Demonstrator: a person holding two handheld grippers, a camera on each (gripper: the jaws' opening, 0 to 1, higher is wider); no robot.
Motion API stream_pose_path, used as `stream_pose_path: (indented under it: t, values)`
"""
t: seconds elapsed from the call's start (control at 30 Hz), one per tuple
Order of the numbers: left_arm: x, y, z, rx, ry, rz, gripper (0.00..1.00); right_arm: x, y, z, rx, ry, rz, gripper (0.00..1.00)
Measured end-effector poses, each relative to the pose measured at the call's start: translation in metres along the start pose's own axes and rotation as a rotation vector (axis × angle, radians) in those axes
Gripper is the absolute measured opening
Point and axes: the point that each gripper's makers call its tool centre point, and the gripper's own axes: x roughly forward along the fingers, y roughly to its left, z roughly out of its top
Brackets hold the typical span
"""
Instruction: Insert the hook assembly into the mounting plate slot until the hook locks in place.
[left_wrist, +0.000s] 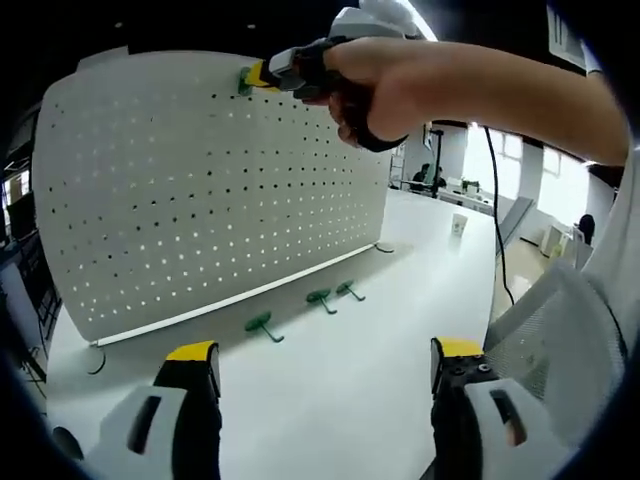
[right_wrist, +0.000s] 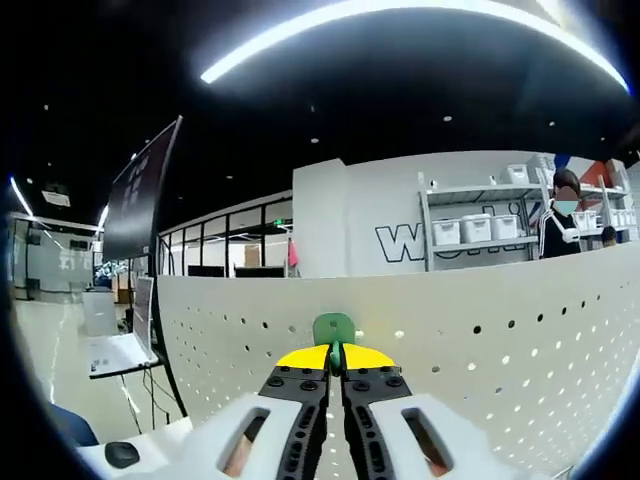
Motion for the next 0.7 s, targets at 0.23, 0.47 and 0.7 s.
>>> stream_pose_path:
  t: [0.23,0.47,0.7]
  values:
    - [0.001,-0.001,0.000,0.000,0.001,-0.006,0.89,0.001,-0.007,-0.002,0.009,0.006,-0.023,0.01]
    - [0.000,0.001,0.000,-0.008,-0.001,0.004,0.89,0.001,-0.010,-0.007,0.000,0.018,-0.045,0.01]
    - [0.000,0.001,0.001,-0.012,-0.009,0.003,0.89,0.005,-0.013,-0.008,-0.005,0.034,-0.088,0.01]
